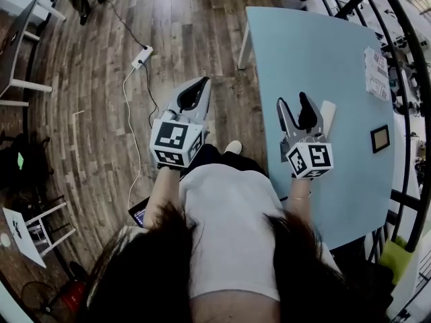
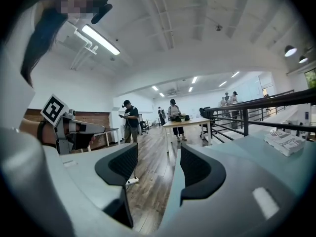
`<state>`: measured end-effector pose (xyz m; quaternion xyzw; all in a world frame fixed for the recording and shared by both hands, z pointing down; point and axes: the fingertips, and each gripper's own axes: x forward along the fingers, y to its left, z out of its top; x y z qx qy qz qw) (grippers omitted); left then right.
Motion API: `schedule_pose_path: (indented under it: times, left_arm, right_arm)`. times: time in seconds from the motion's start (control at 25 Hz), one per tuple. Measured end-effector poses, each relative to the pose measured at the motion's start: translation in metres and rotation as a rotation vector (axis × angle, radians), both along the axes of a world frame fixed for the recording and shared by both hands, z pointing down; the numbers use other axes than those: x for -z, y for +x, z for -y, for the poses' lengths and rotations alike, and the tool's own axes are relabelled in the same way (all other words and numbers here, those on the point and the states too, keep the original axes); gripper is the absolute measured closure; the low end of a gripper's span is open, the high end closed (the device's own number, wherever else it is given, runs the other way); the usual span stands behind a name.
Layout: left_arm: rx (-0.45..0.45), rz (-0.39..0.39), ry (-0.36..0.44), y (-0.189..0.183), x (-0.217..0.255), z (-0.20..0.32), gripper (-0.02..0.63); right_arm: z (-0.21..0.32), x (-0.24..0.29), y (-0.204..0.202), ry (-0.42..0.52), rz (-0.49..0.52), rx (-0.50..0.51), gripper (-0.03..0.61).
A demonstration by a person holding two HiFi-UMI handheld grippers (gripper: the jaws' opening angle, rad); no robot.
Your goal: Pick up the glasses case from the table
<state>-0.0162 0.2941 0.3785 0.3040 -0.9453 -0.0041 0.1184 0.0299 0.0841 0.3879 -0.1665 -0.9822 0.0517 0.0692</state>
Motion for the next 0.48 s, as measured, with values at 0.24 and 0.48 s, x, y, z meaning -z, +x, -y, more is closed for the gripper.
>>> schedule_pose_path:
  times: [0.24, 0.48]
  left_arm:
    - [-0.173, 0.015, -0.011, -0.027, 0.008, 0.071, 0.557]
    - [-0.365, 0.005, -0.015, -0.062, -0.002, 0.151, 0.557]
  right_arm:
    - [0.052, 0.001, 0.011, -0.008, -0.009, -0.149, 0.322]
    - [0.115, -0.008, 0.011, -0.029, -0.025, -0.348, 0.310]
